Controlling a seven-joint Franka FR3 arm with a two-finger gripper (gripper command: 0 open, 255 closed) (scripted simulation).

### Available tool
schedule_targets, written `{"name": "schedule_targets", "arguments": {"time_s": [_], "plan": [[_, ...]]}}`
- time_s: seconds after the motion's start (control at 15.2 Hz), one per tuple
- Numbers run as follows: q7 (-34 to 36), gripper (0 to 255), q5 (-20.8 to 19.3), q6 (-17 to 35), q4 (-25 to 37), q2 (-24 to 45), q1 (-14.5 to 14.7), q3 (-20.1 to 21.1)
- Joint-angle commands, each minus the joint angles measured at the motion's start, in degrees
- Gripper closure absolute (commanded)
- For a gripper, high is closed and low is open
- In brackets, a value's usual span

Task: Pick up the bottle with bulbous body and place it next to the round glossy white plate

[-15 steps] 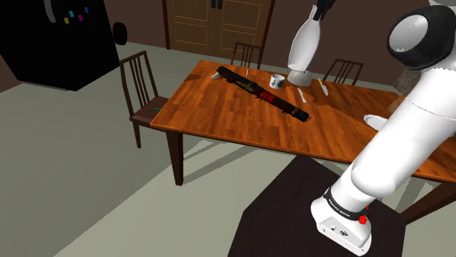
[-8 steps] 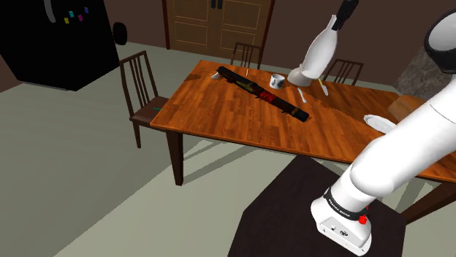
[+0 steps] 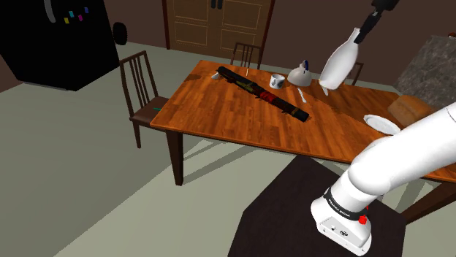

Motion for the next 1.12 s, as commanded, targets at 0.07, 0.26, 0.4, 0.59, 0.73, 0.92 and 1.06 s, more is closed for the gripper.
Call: {"name": "schedule_targets", "arguments": {"time_s": [0.07,0.26,0.4,0.59,0.73,0.92,1.06], "plan": [[-3.35,255,-1.43,0.99,-2.34,-1.86,-1.31,-2.12],[-6.77,255,-2.86,1.92,-4.34,-3.49,-2.59,-4.47],[-9.16,255,-3.73,2.51,-5.32,-4.27,-3.32,-6.28],[-12.96,255,-4.83,3.40,-6.27,-4.93,-4.28,-9.33],[-15.62,255,-5.41,4.00,-6.57,-5.04,-4.74,-11.65],[-19.83,255,-5.98,4.94,-6.52,-4.67,-5.09,-15.61],[-22.79,255,-6.11,5.58,-6.16,-4.06,-5.02,-18.67]]}}
